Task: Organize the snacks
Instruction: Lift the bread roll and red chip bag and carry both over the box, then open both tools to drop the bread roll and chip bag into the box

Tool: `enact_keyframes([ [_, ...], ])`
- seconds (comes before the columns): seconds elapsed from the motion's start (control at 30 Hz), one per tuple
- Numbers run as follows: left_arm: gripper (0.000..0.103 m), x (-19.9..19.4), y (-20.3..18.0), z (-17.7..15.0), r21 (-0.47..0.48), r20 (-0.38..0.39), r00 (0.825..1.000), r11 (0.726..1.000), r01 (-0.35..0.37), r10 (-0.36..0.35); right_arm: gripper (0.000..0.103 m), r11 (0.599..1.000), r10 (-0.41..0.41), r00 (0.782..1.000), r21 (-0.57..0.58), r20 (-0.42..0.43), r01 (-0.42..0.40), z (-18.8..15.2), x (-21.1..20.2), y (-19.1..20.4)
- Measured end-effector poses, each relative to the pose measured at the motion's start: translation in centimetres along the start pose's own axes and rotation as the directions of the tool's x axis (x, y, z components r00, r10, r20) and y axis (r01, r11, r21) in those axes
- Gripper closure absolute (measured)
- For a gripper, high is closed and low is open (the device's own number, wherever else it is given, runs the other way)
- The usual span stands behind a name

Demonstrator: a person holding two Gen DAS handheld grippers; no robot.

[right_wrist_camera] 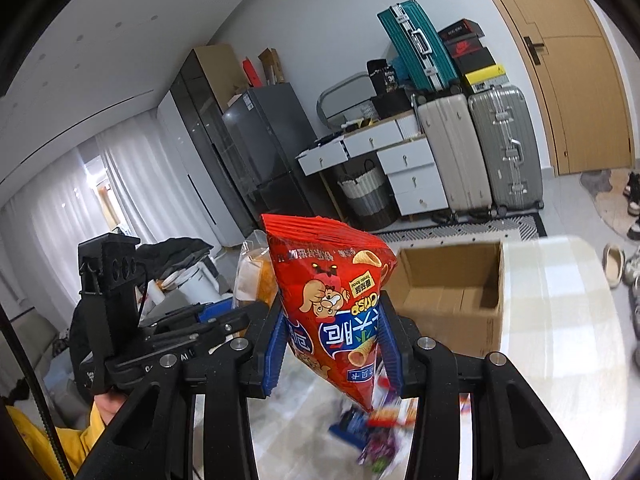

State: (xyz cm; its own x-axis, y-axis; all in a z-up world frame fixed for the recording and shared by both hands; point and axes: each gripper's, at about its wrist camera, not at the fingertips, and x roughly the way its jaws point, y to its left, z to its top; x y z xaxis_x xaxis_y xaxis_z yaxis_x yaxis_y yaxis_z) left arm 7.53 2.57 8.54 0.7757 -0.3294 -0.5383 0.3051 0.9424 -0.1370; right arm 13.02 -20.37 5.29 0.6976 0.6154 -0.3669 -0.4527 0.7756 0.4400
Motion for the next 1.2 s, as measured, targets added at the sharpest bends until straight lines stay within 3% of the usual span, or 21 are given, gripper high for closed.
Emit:
enact_keyframes([
  [0.23, 0.071, 5.1, -0.5, 5.4, 0.014, -0.023, 1.000, 1.000, -0.004, 0.004, 0.062, 0.999, -0.032, 0.999, -0.011, -0.005, 0.032, 3.7, 3.5, -2.2],
  [0.53, 0.071, 17.1, 0.3, 10.0, 0.009, -0.132, 0.991, 1.000, -0.027, 0.028, 0.062, 0.997, -0.046, 0.998, 0.054, -0.054, 0.049, 6.1, 9.4, -7.2],
  [0.9, 0.071, 31.2, 1.5, 8.9, -0.016, -0.310, 0.951, 1.000, -0.024, 0.018, 0.062, 0.989, -0.110, 0.983, 0.085, -0.149, 0.124, 5.8, 15.8, -12.6],
  [1.2, 0.070, 38.4, 2.7, 7.5, -0.030, -0.386, 0.922, 0.999, -0.045, 0.030, 0.062, 0.979, -0.122, 0.965, 0.132, -0.234, 0.156, 4.5, 19.5, -16.0],
])
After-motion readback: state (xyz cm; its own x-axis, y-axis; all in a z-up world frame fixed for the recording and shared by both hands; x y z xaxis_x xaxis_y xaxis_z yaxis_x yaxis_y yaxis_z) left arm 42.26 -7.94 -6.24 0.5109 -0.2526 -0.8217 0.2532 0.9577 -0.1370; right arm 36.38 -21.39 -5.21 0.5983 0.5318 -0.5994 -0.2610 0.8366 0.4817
